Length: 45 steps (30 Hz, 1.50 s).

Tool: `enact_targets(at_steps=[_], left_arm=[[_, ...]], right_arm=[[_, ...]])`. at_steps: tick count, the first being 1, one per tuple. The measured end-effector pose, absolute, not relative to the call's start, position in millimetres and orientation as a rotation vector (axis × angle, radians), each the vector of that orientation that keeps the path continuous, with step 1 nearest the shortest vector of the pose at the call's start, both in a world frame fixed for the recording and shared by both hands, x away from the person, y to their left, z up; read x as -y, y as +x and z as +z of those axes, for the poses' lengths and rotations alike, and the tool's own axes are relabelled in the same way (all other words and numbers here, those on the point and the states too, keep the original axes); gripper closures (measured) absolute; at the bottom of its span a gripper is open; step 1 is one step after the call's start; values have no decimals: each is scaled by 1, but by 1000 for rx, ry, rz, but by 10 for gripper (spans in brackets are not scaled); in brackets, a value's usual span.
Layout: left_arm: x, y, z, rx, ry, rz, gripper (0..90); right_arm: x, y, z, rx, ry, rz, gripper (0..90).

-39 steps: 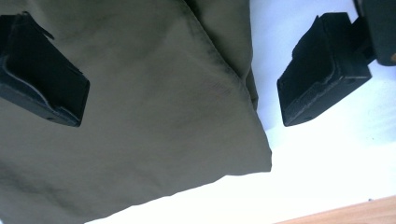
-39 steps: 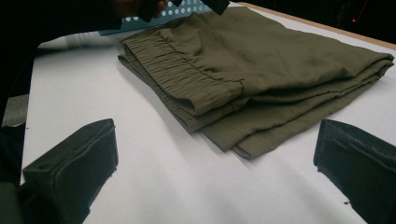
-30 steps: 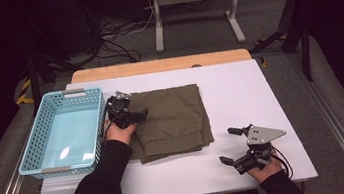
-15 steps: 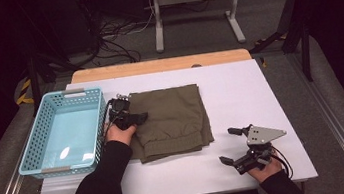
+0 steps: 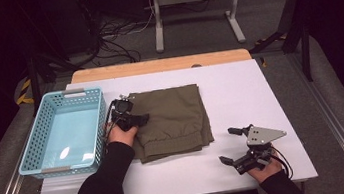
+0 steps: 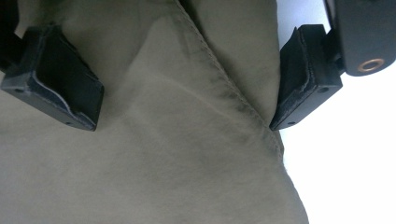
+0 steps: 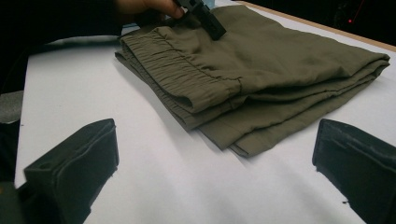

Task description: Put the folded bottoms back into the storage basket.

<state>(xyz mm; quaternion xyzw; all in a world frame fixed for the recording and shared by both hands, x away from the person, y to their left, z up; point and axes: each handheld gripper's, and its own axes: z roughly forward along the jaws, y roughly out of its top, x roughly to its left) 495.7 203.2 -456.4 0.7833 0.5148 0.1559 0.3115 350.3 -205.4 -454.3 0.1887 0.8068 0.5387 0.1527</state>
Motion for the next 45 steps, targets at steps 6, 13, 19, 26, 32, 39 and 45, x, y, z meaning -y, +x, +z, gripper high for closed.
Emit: enact_targets(at_steps=[6,13,19,26,32,39,45], left_arm=[[-201,494,-457,-1364,2069,432,145],[-198,490,-456,-1341,2061,434,253],[-195,488,-454,-1331,2064,423,361],[-190,485,-453,-1313,2057,419,530],[-184,482,-453,-1295,2060,410,733],[-185,480,-455,-1292,2027,401,774],[-184,479,-456,-1298,2018,404,782]], right_arm=[[205,350,-454,-2313,541,1535,11],[205,350,-454,-2311,543,1532,12],[205,350,-455,-2312,544,1530,13],[205,350,-455,-2314,543,1530,14],[205,351,-455,-2319,540,1526,16],[205,351,-455,-2322,539,1527,16],[204,351,-455,-2324,539,1525,17]])
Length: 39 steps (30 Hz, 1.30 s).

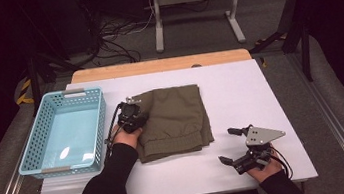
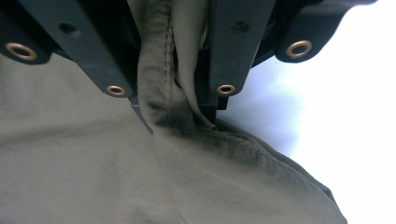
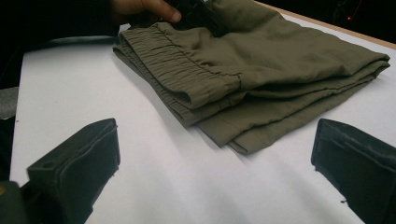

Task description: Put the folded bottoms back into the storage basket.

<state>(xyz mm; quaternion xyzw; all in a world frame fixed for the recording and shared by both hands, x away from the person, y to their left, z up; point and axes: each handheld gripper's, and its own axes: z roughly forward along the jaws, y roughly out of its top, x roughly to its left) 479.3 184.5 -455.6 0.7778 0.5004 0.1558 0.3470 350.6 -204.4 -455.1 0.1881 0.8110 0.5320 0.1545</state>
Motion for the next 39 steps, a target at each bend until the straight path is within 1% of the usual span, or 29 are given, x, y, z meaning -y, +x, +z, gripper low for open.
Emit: enact_targets(at_steps=[6,8,14,18,24,32,39], left_arm=[[-183,478,-455,-1311,2008,419,802],[-182,477,-453,-1319,1998,435,821],[-187,475,-444,-1312,1920,414,831],[-190,469,-433,-1260,1858,421,831],[-192,464,-421,-1212,1805,404,832],[-190,454,-405,-1136,1766,403,834],[-187,447,-386,-1076,1749,373,835]], right_arm=[[204,351,-455,-2326,537,1526,18],[204,351,-455,-2326,535,1526,18],[205,350,-455,-2326,533,1524,18],[204,350,-455,-2327,532,1523,17],[204,350,-455,-2326,532,1524,17],[204,350,-455,-2326,533,1523,17],[205,350,-455,-2324,535,1526,17]])
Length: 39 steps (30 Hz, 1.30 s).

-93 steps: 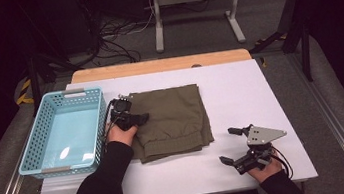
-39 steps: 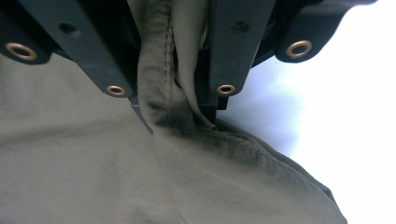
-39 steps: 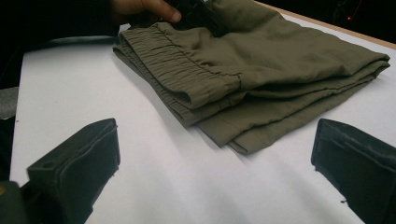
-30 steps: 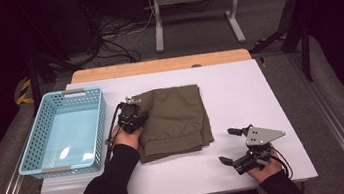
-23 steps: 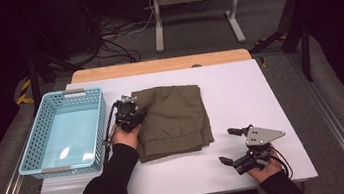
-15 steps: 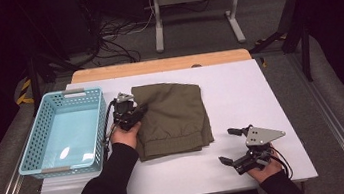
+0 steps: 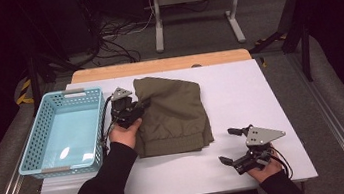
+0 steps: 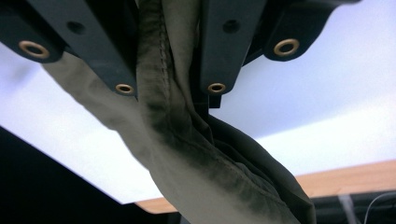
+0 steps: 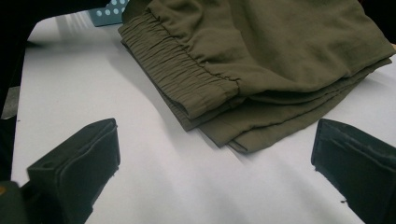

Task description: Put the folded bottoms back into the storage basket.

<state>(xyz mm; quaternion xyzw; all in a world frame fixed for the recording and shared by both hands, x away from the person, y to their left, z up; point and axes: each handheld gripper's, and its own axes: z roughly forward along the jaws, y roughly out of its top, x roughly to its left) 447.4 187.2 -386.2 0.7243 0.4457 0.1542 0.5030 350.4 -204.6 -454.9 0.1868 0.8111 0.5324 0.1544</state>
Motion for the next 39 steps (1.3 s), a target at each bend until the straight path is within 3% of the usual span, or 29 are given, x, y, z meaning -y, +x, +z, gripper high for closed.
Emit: enact_targets(at_steps=[39], left_arm=[[-193,405,-317,-894,1688,475,836]], right_arm=[[205,351,-455,-2319,535,1530,17]])
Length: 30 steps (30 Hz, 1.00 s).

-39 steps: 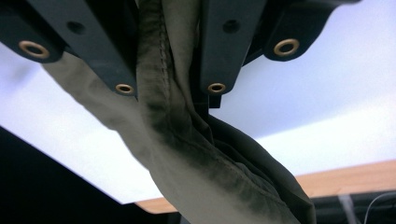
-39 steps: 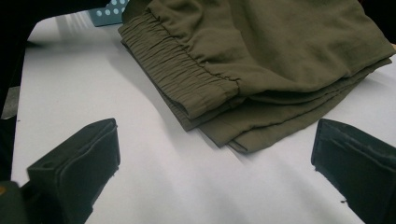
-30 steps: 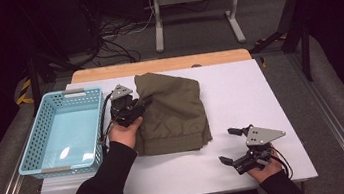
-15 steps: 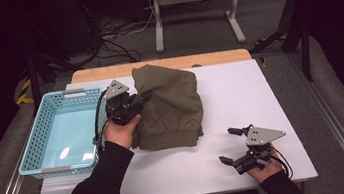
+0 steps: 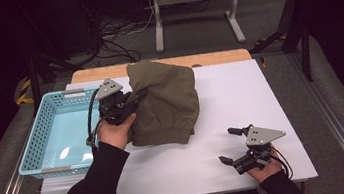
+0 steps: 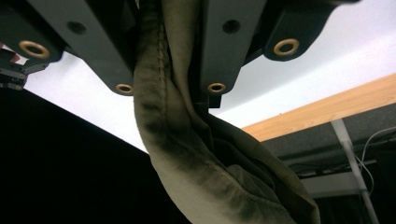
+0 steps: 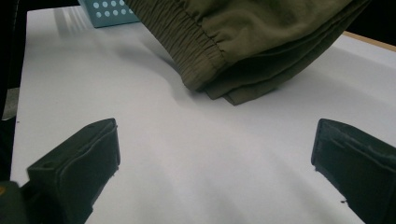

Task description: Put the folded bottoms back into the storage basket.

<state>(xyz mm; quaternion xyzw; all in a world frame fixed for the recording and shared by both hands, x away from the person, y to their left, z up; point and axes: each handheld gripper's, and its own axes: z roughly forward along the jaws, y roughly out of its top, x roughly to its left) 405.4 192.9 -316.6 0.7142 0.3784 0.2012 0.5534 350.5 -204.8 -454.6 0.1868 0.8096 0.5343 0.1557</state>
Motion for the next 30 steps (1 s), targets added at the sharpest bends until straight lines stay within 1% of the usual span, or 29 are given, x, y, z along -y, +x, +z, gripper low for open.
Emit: enact_targets(at_steps=[10,30], left_arm=[[-205,394,-305,-883,1679,502,836],[-239,371,-281,-917,1633,522,836]], right_arm=[[205,351,-455,-2320,534,1528,17],[204,351,-455,-2321,534,1520,17]])
